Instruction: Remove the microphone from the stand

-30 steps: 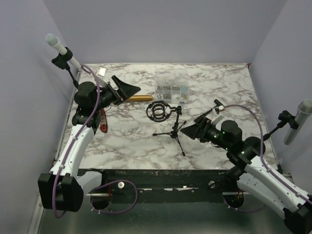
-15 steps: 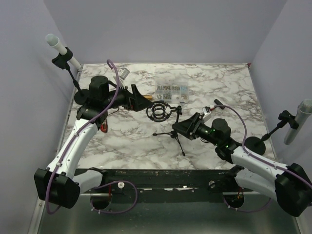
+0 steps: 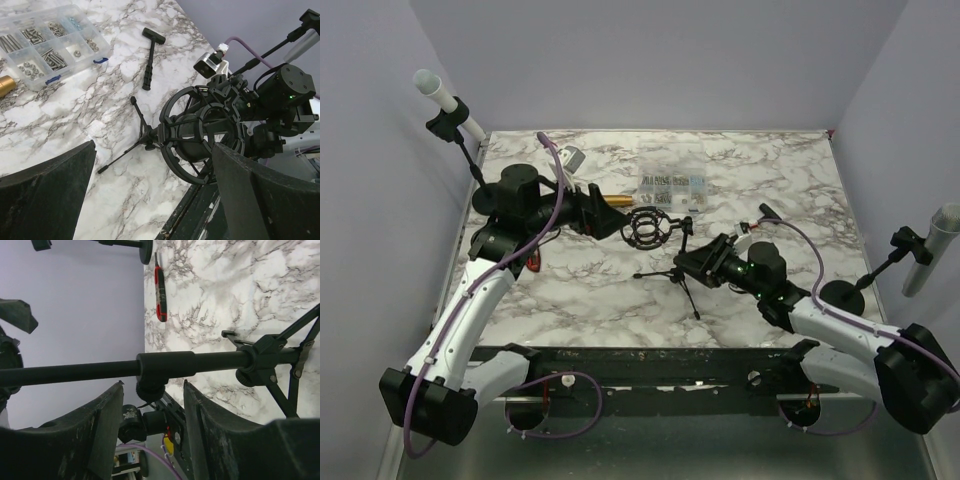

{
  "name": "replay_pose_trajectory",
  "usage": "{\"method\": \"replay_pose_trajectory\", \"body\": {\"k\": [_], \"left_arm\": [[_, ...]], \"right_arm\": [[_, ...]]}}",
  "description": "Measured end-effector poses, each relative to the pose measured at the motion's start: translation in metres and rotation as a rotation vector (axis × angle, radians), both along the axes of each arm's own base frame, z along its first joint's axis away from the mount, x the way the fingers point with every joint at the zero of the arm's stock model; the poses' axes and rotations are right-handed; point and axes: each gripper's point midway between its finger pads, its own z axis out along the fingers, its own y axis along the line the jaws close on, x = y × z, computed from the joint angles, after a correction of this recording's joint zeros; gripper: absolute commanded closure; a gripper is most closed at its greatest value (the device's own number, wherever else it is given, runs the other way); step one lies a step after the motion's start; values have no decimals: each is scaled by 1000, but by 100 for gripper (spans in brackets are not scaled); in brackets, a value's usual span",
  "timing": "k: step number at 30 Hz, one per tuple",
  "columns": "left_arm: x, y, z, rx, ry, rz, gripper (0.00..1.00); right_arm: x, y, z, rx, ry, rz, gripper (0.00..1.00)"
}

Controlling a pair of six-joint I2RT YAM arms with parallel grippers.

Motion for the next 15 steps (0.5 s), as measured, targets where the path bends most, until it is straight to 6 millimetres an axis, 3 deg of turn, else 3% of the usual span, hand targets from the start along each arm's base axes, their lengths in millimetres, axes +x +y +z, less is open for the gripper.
{"method": "replay_pose_trajectory", "body": {"k": [4,9,12,15], "left_arm": [[-1,-2,-1,3,1,-7,5],[-2,-3,-2,4,2,-11,5],[-2,-3,-2,4,3,-11,5],[-2,-3,-3,4,3,-11,5]], "right_arm": [[2,1,-11,-9,45,-7,54],[6,4,-9,-6,55,-16,65],[7,6,-6,-1,57,-17,76],[9,7,-5,-18,77,-31,96]]}}
